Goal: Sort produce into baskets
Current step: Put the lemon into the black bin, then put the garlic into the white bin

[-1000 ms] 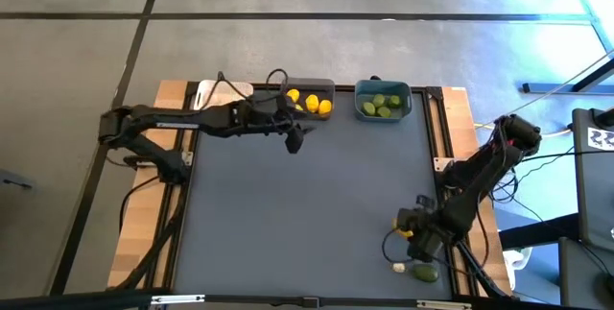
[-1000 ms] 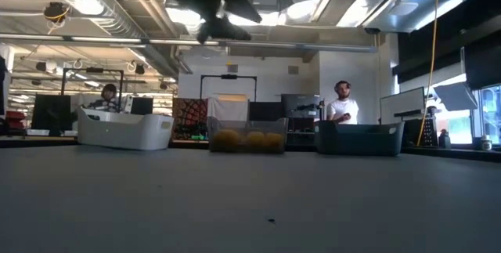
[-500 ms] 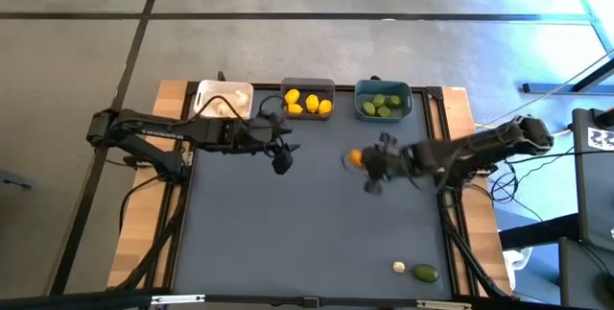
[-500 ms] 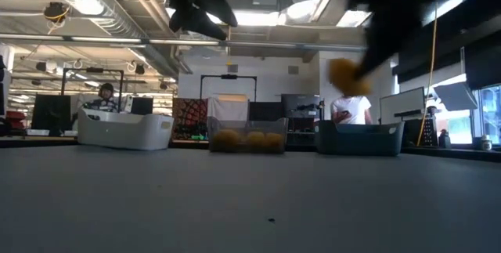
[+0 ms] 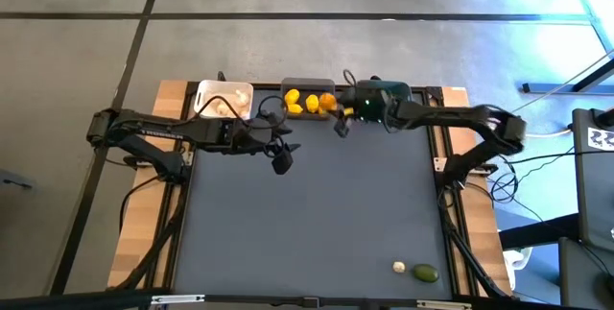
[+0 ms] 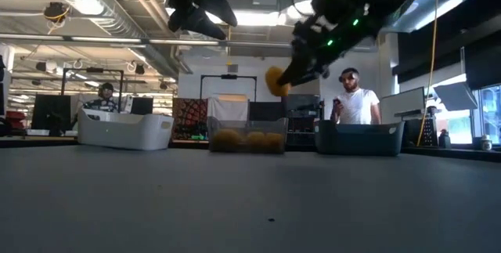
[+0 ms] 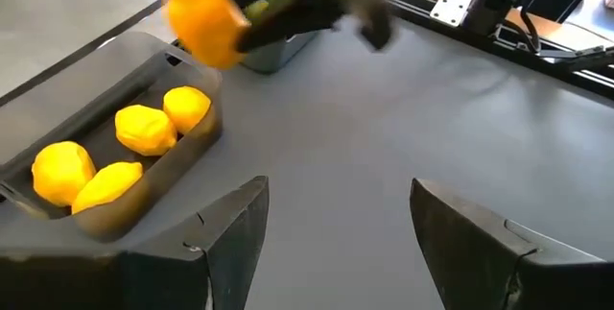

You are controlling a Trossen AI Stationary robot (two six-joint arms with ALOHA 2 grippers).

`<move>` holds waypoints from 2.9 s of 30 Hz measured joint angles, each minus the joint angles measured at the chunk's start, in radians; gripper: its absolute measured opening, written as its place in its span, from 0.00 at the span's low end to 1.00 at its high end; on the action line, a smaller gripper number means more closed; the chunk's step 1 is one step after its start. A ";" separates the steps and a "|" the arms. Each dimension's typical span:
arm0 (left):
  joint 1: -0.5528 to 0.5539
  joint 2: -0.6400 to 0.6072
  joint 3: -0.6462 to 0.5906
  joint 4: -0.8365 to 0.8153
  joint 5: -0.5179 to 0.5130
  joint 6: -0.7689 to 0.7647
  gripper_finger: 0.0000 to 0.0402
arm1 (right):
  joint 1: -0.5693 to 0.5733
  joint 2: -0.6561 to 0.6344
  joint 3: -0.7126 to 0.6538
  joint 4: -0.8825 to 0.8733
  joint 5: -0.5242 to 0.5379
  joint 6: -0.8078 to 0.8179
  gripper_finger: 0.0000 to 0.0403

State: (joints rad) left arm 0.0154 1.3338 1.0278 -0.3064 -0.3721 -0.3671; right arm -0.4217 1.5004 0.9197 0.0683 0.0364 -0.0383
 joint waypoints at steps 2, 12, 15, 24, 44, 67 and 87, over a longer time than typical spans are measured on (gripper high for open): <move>0.000 0.000 0.000 -0.001 0.000 0.000 0.62 | -0.042 0.049 0.000 0.081 -0.024 -0.001 0.40; -0.002 0.000 0.000 -0.008 0.000 0.002 0.62 | -0.122 0.194 0.000 0.248 -0.091 0.004 0.50; -0.002 0.000 0.000 -0.008 0.000 -0.005 0.62 | -0.121 0.194 0.000 0.251 -0.082 0.009 0.62; -0.002 0.000 0.000 -0.008 0.001 -0.001 0.62 | -0.113 0.194 0.000 0.287 -0.116 0.236 0.85; -0.002 0.000 0.000 -0.008 0.001 -0.001 0.62 | -0.109 0.194 0.000 0.280 -0.098 0.188 0.88; -0.002 0.000 0.000 -0.008 0.001 0.000 0.62 | -0.109 0.194 0.000 0.279 -0.098 0.190 0.88; -0.002 0.000 0.000 0.008 0.001 -0.016 0.62 | -0.109 0.194 0.000 0.273 -0.098 0.190 0.88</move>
State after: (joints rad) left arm 0.0137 1.3338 1.0275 -0.2986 -0.3710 -0.3836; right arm -0.5304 1.6939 0.9199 0.3412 -0.0612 0.1516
